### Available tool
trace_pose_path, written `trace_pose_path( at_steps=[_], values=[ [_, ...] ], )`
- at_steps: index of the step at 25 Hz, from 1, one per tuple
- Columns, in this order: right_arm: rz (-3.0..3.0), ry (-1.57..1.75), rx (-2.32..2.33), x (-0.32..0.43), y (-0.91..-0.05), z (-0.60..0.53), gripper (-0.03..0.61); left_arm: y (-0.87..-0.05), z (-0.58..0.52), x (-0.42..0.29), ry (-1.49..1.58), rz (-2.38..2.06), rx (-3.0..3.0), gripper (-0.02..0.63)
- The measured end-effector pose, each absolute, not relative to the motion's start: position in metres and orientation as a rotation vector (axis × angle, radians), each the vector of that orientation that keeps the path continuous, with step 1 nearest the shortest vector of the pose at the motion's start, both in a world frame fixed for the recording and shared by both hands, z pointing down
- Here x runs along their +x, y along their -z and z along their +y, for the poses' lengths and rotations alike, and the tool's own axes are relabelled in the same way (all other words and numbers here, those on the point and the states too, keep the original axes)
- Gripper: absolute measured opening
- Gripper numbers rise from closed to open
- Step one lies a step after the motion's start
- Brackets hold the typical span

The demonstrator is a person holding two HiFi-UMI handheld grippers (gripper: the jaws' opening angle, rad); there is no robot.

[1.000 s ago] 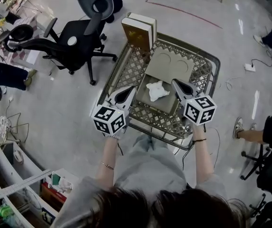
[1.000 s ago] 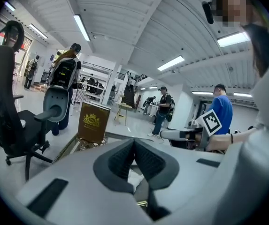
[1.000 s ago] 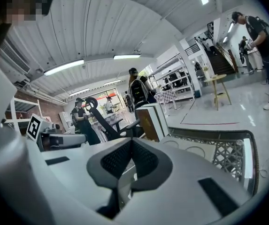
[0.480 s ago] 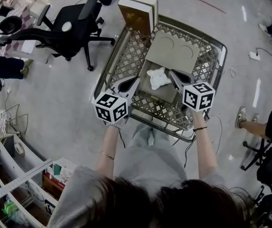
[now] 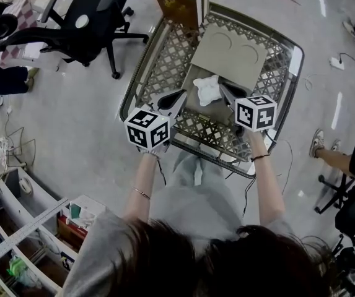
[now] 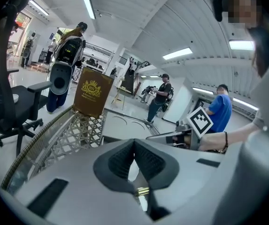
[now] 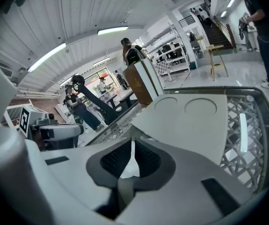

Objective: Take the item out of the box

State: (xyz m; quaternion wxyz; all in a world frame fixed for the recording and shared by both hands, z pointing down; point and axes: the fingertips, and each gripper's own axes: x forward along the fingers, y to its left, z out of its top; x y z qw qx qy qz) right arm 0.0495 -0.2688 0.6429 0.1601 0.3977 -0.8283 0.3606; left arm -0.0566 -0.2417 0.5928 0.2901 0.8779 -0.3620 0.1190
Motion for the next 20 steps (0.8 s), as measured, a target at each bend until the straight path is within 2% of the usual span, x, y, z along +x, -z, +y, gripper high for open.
trace_pose_path(
  at_steps=[4,7,14,20],
  values=[
    [-2.328,-1.067,1.143,0.050,-0.659,-0.268,0.027,-0.601,-0.242,-0.056,-0.326,-0.955,2.335,0.017],
    [-2.301,-1.094,1.151,0.050,-0.668,-0.270,0.081,-0.606,-0.244,-0.057,-0.327,-0.949,2.328,0.017],
    [-2.242,-1.153,1.151,0.046,-0.685,-0.274,0.162,-0.614,-0.245,-0.057,-0.325,-0.941,2.312,0.017],
    [-2.192,-1.167,1.130,0.040,-0.700,-0.276,0.202,-0.620,-0.244,-0.059,-0.320,-0.939,2.300,0.017]
  ],
)
